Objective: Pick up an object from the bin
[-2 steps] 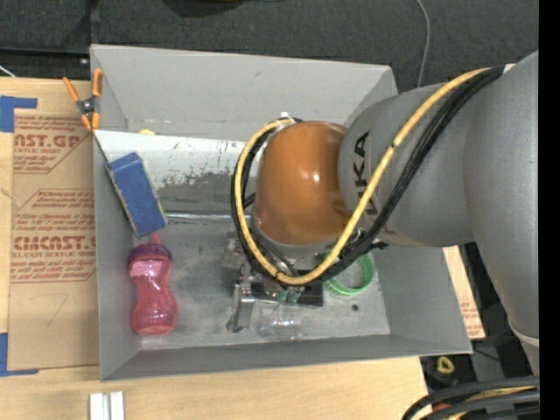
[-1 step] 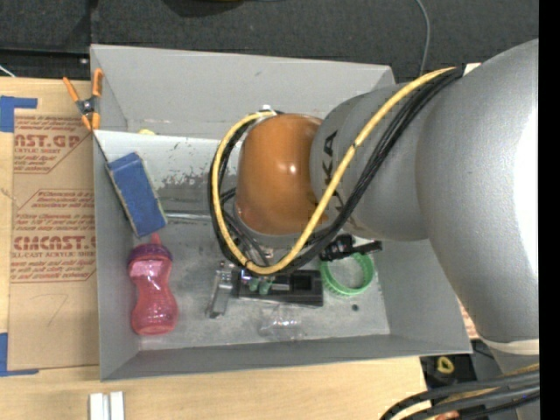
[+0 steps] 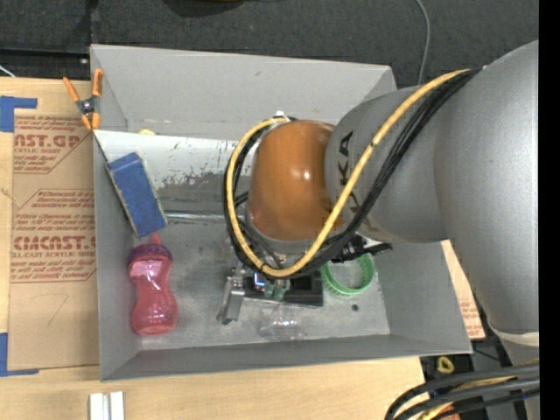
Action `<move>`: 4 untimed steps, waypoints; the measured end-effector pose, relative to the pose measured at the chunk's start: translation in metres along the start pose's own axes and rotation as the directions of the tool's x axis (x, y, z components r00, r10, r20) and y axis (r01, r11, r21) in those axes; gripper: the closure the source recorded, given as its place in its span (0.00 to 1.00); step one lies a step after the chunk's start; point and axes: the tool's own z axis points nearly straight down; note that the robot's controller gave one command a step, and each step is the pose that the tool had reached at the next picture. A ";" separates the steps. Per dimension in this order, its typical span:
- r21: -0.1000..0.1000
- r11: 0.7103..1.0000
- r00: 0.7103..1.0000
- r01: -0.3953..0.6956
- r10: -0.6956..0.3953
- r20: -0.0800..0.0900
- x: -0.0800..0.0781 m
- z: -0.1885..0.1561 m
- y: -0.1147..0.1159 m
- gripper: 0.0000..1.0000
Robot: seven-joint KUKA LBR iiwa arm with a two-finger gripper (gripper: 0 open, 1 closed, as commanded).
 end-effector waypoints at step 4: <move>0.004 0.997 0.997 0.073 -0.073 0.008 0.025 0.088 0.068 0.00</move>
Offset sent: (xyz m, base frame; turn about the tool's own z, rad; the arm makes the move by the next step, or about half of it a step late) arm 0.0025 0.0311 -0.0589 -0.0840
